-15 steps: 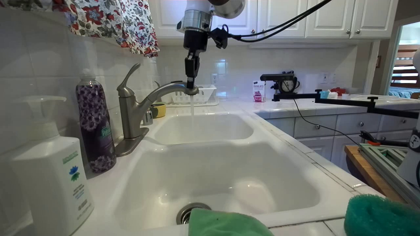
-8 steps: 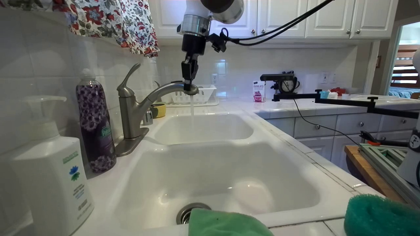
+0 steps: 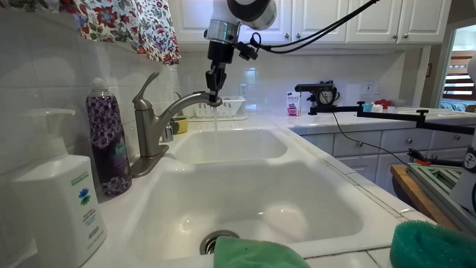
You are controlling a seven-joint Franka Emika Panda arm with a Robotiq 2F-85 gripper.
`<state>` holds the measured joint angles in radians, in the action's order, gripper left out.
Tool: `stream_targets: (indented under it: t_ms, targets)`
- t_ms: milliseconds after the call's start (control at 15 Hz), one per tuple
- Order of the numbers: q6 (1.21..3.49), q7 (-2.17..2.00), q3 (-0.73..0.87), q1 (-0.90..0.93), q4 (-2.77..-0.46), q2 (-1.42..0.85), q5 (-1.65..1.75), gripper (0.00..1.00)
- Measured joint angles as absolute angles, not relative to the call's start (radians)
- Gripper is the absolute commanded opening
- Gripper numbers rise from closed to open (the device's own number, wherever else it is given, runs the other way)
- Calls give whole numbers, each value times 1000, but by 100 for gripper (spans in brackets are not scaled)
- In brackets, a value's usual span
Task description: Turn the tap faucet to the right
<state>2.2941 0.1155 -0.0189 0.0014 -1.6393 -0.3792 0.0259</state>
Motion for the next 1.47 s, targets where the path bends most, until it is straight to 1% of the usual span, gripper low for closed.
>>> stream_targets:
  t_ms: [1067, 1267, 1467]
  targets:
    - [2331, 113, 21, -3, -1639, -385, 38, 0]
    - [2280, 107, -2, 9, -1639, -368, 38, 0]
    - [2176, 95, -28, 34, -1642, -310, 34, 0]
